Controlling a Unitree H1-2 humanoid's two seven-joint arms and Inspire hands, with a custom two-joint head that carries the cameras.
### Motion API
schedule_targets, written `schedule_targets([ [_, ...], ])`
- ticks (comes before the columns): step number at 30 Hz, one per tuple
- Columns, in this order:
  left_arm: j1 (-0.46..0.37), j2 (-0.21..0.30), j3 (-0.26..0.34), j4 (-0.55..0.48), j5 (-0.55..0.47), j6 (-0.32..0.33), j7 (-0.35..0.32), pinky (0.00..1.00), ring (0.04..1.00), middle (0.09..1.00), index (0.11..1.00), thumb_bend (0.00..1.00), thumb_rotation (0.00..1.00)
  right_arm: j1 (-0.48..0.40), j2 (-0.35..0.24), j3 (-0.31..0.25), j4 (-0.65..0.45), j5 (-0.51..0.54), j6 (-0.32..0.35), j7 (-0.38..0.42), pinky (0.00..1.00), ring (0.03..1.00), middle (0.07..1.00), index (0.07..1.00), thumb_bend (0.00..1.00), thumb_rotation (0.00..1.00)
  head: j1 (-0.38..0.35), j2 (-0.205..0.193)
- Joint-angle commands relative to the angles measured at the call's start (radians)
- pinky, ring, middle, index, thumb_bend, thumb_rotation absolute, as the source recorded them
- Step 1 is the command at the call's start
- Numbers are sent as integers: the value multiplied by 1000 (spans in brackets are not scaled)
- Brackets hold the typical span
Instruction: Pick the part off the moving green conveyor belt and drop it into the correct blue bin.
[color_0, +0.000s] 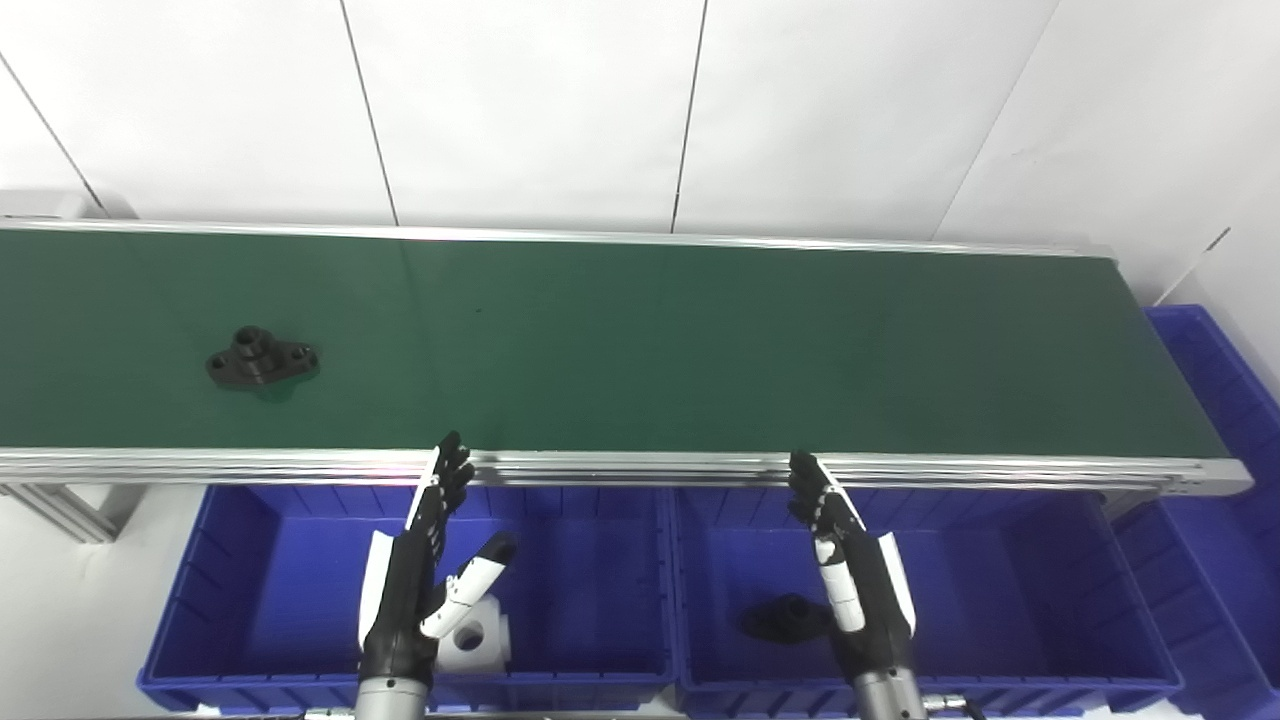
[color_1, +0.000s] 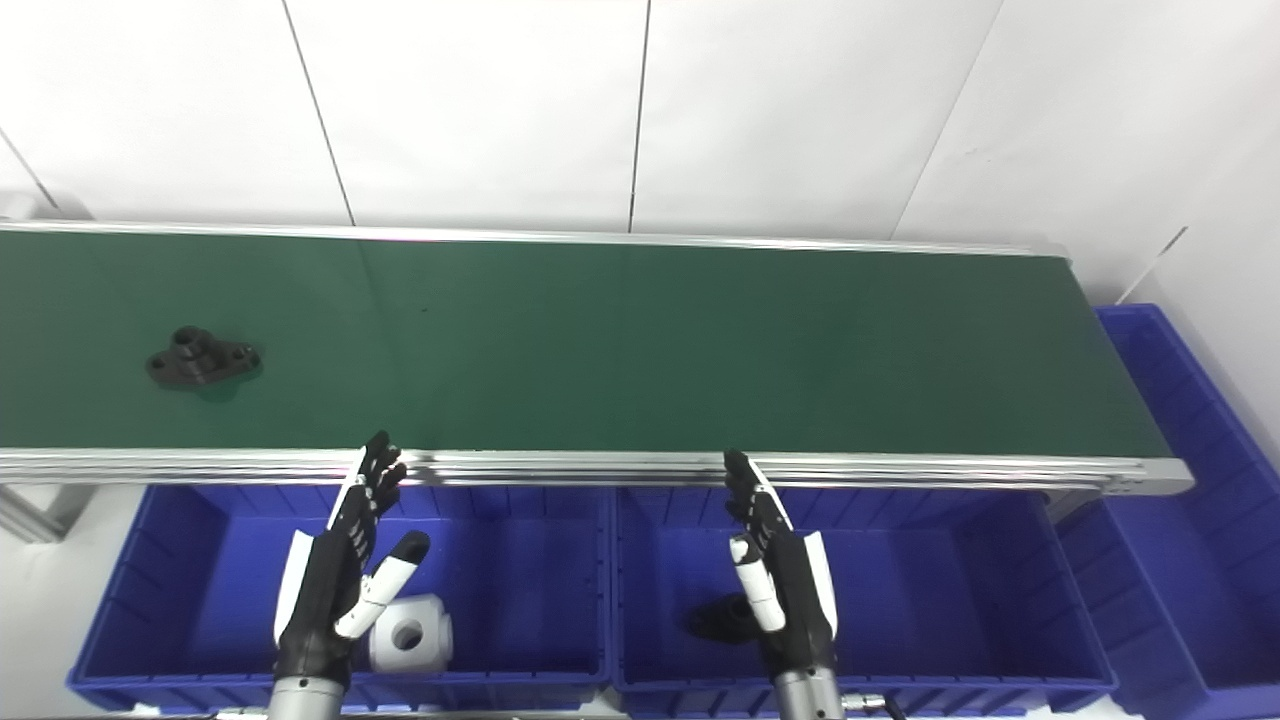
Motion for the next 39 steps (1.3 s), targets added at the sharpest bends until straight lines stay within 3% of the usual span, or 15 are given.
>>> schedule_targets([
  [1,-18,-10,-3,-15,-2,-46,10,923,940,969,948,631,769,-4,-4,-7,-17,-6,-63,-3,915,943,929,907,899,931,1,0],
  [9,-6,-21,0,-28,1,-35,14,997,982,991,934,623,816,-3,-7,-6,-13,-5,-64,0,918,941,929,907,903,928,-1,2],
  [39,-10,-22,-2,-10,0,-43,13,998,983,994,950,631,806,-6,-11,-2,0,3,-62,9,888,918,936,911,908,924,1,-11],
])
